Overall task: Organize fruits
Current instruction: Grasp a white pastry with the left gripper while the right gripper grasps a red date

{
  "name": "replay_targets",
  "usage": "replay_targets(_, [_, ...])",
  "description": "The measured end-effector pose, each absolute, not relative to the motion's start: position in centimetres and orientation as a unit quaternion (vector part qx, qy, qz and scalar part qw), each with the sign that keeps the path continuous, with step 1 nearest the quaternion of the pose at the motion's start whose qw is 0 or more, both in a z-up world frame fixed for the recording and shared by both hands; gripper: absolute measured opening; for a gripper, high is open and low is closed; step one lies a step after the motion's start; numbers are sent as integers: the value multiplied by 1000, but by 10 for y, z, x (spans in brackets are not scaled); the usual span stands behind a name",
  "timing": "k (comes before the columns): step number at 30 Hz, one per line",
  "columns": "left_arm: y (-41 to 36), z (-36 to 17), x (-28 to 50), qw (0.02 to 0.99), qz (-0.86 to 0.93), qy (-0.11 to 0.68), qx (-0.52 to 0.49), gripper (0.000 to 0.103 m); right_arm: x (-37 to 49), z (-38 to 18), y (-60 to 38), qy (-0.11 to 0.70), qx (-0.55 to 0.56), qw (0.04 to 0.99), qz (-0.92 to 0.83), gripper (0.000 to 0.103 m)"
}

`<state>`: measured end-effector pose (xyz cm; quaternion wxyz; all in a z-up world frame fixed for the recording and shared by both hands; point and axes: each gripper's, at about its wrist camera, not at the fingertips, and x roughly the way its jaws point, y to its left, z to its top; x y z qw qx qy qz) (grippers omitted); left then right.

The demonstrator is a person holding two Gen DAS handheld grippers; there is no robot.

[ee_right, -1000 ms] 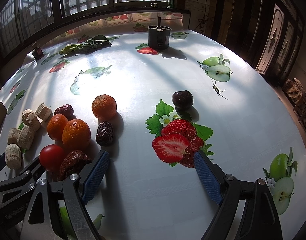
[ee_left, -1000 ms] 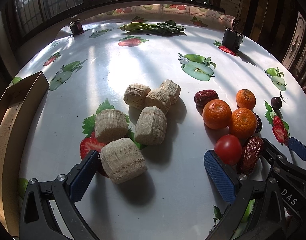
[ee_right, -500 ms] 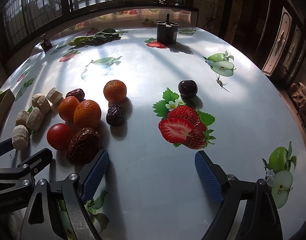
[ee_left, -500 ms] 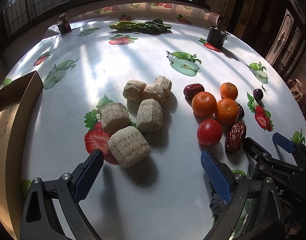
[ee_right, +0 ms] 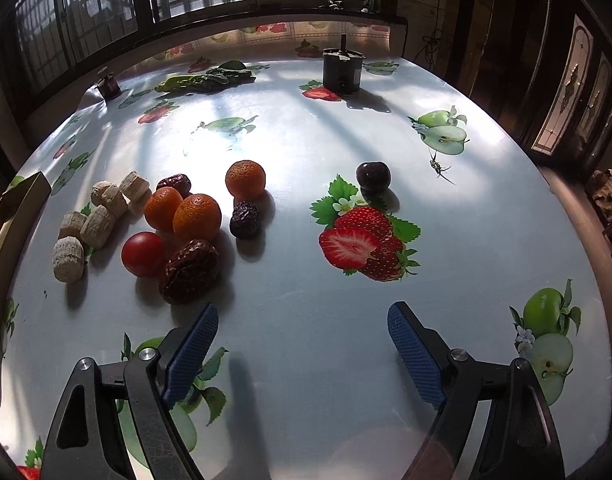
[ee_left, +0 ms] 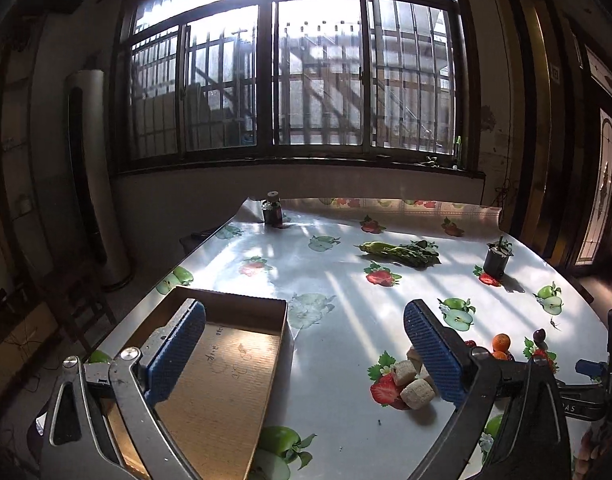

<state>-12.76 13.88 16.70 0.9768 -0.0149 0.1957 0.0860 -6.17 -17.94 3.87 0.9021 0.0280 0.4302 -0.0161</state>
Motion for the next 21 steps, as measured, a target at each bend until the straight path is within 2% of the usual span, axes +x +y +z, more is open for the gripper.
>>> replay_targets(5, [146, 161, -123, 976, 44, 211, -42, 103, -83, 106, -187, 343, 93, 935, 21, 90])
replay_targets(7, [142, 145, -116, 970, 20, 237, -49, 103, -88, 112, -186, 307, 117, 943, 47, 90])
replay_targets(11, [136, 118, -100, 957, -1, 284, -56, 103, -64, 77, -179, 385, 111, 916, 18, 90])
replay_targets(13, [137, 110, -95, 953, -6, 297, -63, 102, -61, 63, -179, 399, 121, 909, 25, 89])
replay_targets(15, [139, 105, -89, 947, -14, 312, -77, 94, -59, 58, -178, 406, 130, 904, 37, 89])
replay_targets(16, [139, 101, -85, 942, -19, 324, -84, 86, -58, 58, -177, 406, 132, 903, 42, 88])
replay_targets(17, [141, 97, -81, 938, -23, 335, -91, 78, -56, 58, -176, 405, 135, 903, 47, 86])
replay_targets(19, [142, 88, -74, 927, -34, 358, -107, 68, -51, 56, -174, 414, 137, 898, 55, 49])
replay_targets(20, [141, 83, -71, 922, -40, 368, -113, 66, -47, 53, -174, 420, 141, 895, 58, 44])
replay_targets(21, [140, 79, -69, 918, -44, 377, -117, 66, -45, 50, -174, 421, 146, 893, 60, 44])
